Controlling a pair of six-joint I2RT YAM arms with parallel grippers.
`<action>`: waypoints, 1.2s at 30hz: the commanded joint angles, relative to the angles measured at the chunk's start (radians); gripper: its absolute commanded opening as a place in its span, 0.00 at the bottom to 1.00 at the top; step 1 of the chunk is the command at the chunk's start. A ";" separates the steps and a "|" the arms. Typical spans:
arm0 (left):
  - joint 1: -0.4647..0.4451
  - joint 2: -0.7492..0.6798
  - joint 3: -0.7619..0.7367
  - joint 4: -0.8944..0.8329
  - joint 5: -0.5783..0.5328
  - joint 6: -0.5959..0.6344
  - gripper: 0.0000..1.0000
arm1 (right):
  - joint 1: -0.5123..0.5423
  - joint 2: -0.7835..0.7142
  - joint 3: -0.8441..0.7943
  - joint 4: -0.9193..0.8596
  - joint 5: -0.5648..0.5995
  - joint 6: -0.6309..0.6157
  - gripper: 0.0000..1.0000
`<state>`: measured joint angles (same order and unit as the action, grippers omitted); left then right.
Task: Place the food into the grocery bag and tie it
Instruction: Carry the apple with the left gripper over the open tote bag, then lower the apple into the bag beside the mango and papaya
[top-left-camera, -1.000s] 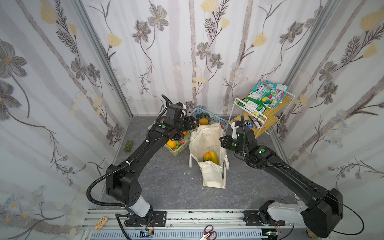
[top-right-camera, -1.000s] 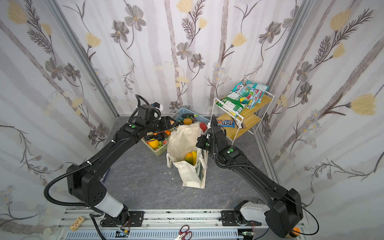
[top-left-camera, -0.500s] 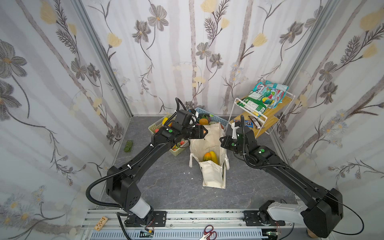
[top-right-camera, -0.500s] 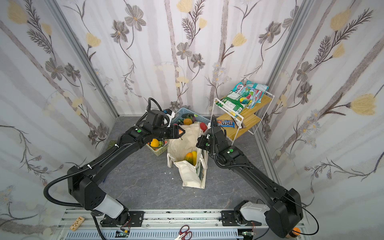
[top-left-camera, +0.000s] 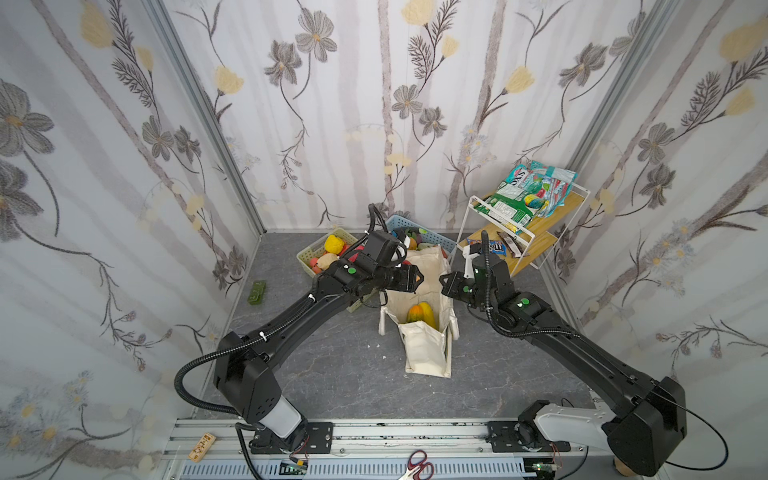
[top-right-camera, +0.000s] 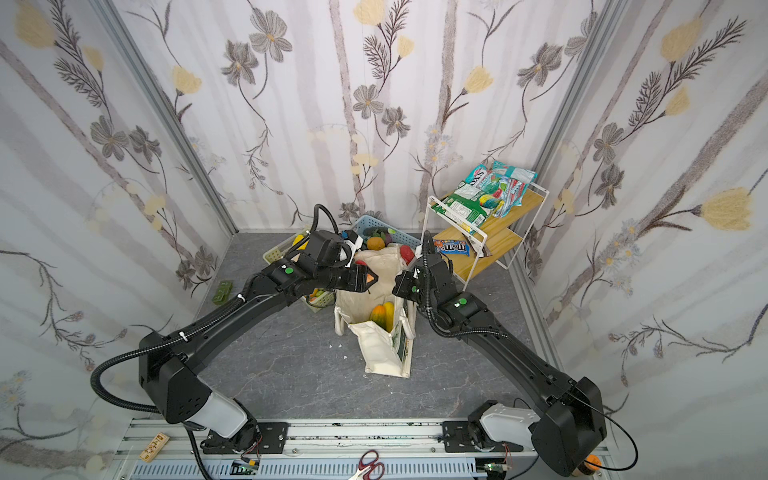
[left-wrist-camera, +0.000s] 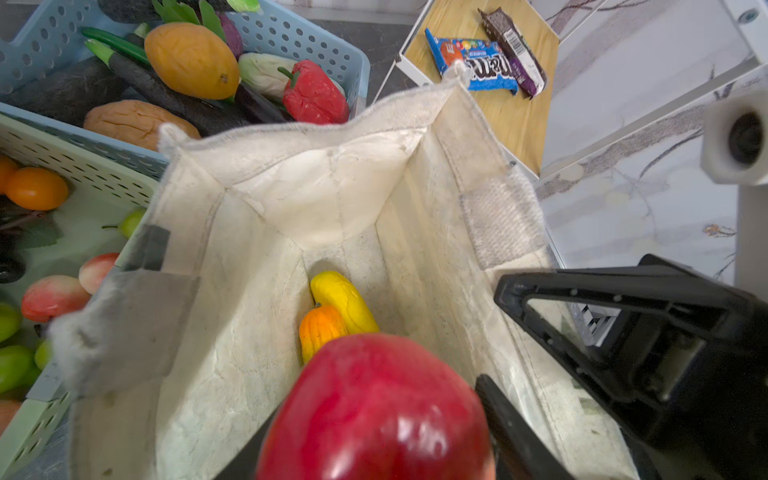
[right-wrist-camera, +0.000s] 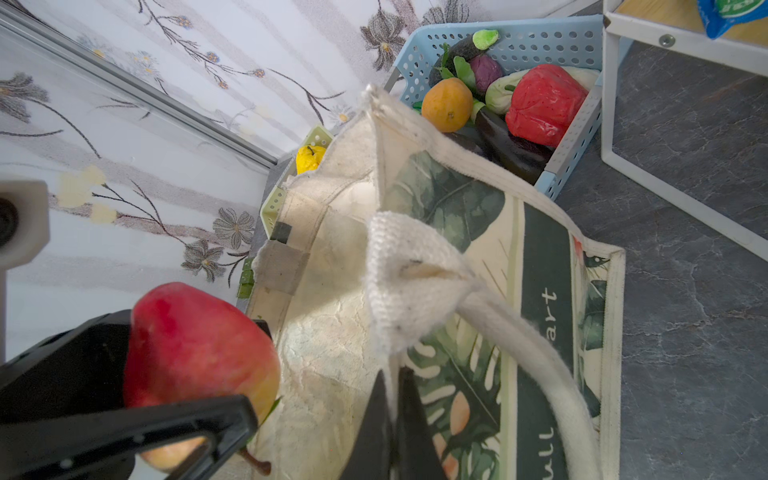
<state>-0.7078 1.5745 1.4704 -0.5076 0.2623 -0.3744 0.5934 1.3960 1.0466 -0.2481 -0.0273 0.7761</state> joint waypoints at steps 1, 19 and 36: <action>-0.012 0.013 -0.004 -0.012 -0.037 0.023 0.61 | 0.000 -0.005 -0.004 0.030 0.004 0.001 0.01; -0.095 0.118 0.038 -0.069 -0.132 0.096 0.60 | 0.002 0.000 -0.002 0.039 0.001 0.002 0.01; -0.126 0.229 0.061 -0.094 -0.162 0.147 0.60 | 0.000 0.015 0.031 0.013 -0.002 -0.009 0.01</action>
<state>-0.8280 1.7912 1.5261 -0.5915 0.1268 -0.2523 0.5941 1.4025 1.0607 -0.2527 -0.0273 0.7757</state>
